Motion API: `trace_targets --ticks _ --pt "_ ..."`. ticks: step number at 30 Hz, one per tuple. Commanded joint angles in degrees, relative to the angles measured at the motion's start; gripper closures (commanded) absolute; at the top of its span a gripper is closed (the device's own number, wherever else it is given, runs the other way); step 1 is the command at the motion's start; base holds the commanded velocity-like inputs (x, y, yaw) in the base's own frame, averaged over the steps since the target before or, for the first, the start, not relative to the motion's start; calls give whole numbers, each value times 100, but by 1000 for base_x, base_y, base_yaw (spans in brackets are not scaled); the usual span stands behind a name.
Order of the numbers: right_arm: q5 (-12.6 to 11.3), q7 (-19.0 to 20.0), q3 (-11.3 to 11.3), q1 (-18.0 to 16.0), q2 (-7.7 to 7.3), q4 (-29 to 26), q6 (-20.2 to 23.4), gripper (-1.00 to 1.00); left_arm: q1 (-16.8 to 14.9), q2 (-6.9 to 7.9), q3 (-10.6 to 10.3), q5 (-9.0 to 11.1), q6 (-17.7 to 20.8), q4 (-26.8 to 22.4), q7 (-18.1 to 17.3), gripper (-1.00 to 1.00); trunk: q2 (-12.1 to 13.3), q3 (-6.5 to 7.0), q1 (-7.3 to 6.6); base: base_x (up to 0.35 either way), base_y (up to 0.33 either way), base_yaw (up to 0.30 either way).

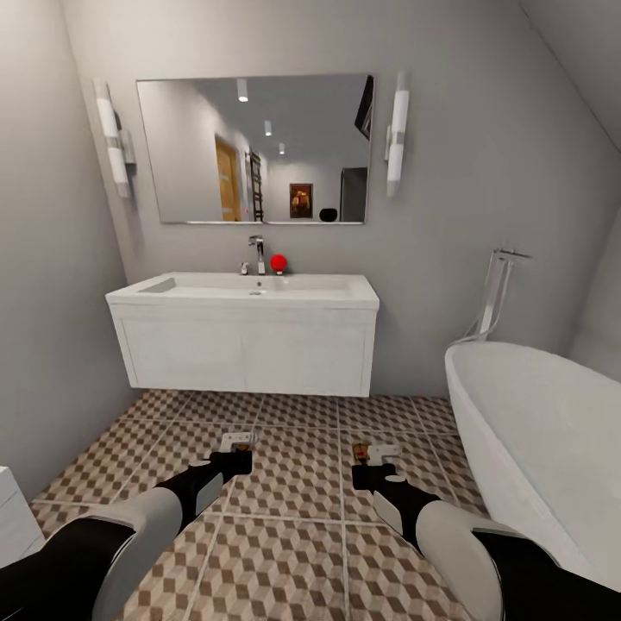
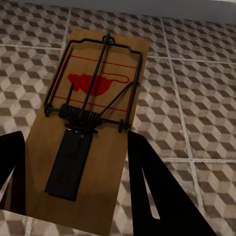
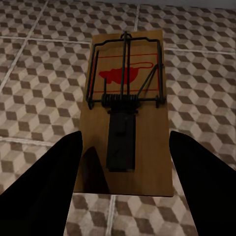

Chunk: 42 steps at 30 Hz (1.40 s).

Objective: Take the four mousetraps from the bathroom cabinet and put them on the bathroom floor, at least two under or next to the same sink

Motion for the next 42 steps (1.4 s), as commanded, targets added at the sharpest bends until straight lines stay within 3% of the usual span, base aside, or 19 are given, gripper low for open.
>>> trace_targets --ticks 1,33,42 --pt "60 -27 -48 -8 0 17 -29 100 -5 2 -48 37 -17 7 -7 100 -44 -24 21 0 0 0" --pt "69 -27 -48 -7 0 17 -29 100 -5 15 -47 37 -17 11 -9 100 -1328 -599 724 0 0 0" --pt "72 -27 -48 -7 0 17 -29 100 -5 15 -47 37 -17 10 -9 100 -1341 -798 748 0 0 0"
